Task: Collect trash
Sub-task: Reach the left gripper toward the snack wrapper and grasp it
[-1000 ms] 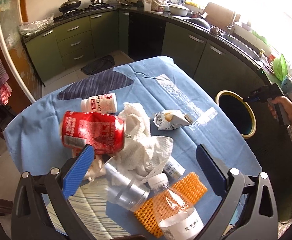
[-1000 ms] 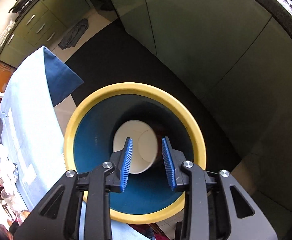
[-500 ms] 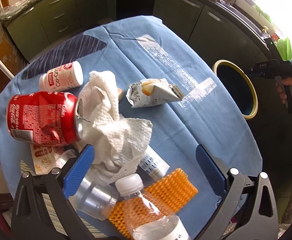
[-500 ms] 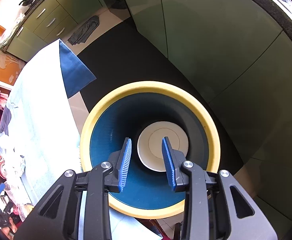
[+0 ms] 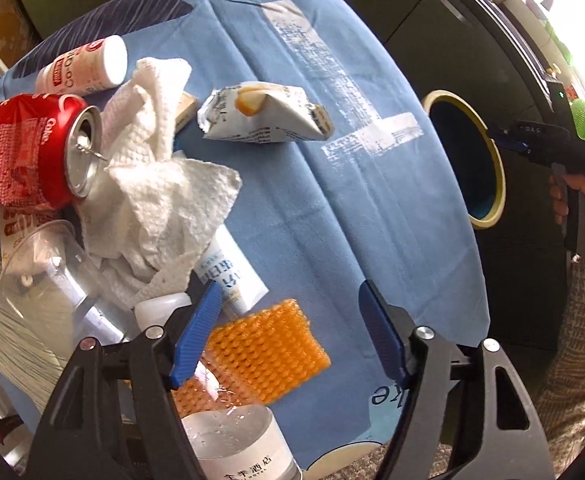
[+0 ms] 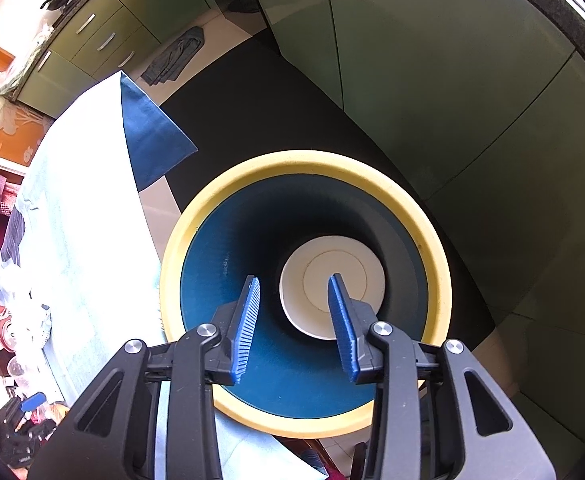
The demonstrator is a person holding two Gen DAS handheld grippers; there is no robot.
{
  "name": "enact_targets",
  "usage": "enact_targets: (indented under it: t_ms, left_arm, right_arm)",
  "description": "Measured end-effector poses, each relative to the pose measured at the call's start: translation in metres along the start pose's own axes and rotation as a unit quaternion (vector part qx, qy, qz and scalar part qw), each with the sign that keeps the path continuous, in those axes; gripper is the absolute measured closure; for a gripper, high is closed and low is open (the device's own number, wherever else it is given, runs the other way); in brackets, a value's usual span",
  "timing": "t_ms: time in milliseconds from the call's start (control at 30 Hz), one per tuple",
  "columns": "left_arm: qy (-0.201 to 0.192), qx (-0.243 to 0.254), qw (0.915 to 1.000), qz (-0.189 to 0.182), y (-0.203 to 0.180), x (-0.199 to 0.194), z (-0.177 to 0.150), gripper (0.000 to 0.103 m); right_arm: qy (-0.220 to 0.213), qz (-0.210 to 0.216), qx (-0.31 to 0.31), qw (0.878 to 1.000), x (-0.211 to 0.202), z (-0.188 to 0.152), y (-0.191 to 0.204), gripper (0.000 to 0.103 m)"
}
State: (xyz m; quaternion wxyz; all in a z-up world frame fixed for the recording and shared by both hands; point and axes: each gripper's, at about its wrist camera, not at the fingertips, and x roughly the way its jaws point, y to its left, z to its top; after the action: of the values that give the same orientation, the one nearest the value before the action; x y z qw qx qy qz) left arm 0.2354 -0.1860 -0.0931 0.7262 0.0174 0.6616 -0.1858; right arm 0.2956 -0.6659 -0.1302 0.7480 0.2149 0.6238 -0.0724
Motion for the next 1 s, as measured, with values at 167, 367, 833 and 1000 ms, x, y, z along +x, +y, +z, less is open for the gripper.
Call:
enact_targets:
  t_ms: [167,367,833,1000]
  left_arm:
    - [0.012,-0.017,0.9996,0.018,0.005,0.006,0.004,0.036]
    - [0.030,-0.026,0.9983,0.042,0.002,0.030,0.021,0.037]
    - [0.039,-0.027,0.9989,0.001,0.003,0.048,0.042,0.079]
    - [0.023,0.004,0.9997,-0.002,-0.010,0.043,0.038,0.092]
  right_arm:
    - [-0.001,0.003,0.006,1.000,0.001,0.002,-0.010,0.067]
    - [-0.001,0.010,0.008,1.000,0.002,0.000,-0.014,0.067]
    - [0.002,0.018,0.003,1.000,0.004,-0.001,-0.016,0.067]
    - [0.002,0.023,-0.004,1.000,0.002,-0.004,-0.012,0.067]
